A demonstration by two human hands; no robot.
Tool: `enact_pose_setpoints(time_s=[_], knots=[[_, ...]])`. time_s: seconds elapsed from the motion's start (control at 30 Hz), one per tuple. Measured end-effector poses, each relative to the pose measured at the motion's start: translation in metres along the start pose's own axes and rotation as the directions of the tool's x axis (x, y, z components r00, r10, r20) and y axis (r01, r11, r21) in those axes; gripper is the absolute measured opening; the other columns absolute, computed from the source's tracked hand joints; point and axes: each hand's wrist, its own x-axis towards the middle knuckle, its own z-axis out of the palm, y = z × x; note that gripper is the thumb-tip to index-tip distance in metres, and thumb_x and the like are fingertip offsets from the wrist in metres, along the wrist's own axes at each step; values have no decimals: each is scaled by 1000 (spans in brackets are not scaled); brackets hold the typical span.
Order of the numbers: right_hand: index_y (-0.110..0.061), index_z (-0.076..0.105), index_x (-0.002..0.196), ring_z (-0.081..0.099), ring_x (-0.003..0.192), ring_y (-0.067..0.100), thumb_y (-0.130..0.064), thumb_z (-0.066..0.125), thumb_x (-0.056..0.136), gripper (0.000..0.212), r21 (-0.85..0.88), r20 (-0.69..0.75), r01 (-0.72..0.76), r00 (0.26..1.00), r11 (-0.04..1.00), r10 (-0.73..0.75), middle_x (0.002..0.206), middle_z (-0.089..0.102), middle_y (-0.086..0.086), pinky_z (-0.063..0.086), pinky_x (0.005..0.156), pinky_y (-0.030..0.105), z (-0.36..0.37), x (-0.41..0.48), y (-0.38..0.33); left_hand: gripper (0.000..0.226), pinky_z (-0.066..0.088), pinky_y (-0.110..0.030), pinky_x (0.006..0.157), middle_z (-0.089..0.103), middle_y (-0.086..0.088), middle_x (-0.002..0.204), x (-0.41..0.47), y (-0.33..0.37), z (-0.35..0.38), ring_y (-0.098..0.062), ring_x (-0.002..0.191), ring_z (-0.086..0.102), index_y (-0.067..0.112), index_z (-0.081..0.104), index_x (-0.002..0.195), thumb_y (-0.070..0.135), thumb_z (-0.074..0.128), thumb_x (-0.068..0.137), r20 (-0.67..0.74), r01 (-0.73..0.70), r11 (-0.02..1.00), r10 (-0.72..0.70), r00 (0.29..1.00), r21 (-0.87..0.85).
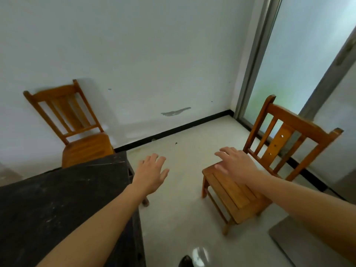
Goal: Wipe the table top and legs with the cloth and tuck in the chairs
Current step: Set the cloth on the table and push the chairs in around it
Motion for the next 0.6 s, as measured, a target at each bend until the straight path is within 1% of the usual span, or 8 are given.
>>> enact_pose_setpoints(time_s=[0.1, 0.2, 0.27, 0.4, 0.5, 0.6], knots=[[-29, 39, 144, 41, 135, 17, -52, 40, 99, 51, 2, 3, -61, 998, 998, 61, 148, 42, -3, 34, 111, 35, -10, 54, 37, 48, 37, -40, 103, 44, -4, 138, 73, -14, -10, -23, 124, 44, 23, 39, 138, 47, 39, 97, 33, -29, 999, 28, 999, 25], [-27, 39, 145, 43, 134, 18, -51, 41, 99, 52, 10, -34, -107, 994, 994, 107, 147, 43, -1, 36, 109, 35, -23, 106, 72, 48, 37, -39, 102, 43, -4, 139, 144, -21, -23, -23, 125, 43, 22, 40, 138, 46, 39, 97, 20, -48, 998, 47, 999, 42], [-26, 40, 144, 45, 132, 18, -51, 41, 98, 52, 5, -48, -126, 991, 992, 126, 146, 45, 0, 38, 107, 35, -24, 138, 95, 48, 36, -38, 101, 43, -3, 138, 187, -20, -26, -22, 125, 42, 22, 40, 138, 46, 39, 97, 24, -91, 994, 90, 996, 55], [-24, 41, 144, 47, 130, 19, -51, 41, 98, 53, -6, -52, -157, 986, 988, 156, 144, 46, 1, 41, 105, 35, -18, 210, 147, 48, 34, -39, 104, 39, -4, 142, 279, -19, -26, -24, 128, 40, 22, 39, 139, 45, 37, 98, 23, -167, 981, 166, 986, 96], [-24, 40, 145, 47, 130, 20, -50, 41, 99, 53, 20, -52, -183, 982, 983, 184, 144, 46, 2, 40, 107, 36, -10, 266, 185, 46, 32, -38, 103, 40, -5, 141, 348, -19, -23, -25, 126, 41, 20, 41, 138, 43, 38, 98, 10, -196, 976, 196, 981, 99], [-25, 35, 147, 42, 134, 18, -51, 39, 99, 54, 36, -46, -216, 975, 976, 218, 147, 42, 1, 36, 110, 36, -9, 317, 217, 47, 32, -38, 103, 40, -7, 142, 416, -19, -27, -25, 127, 41, 20, 41, 139, 43, 39, 98, 21, -247, 964, 246, 969, 99]])
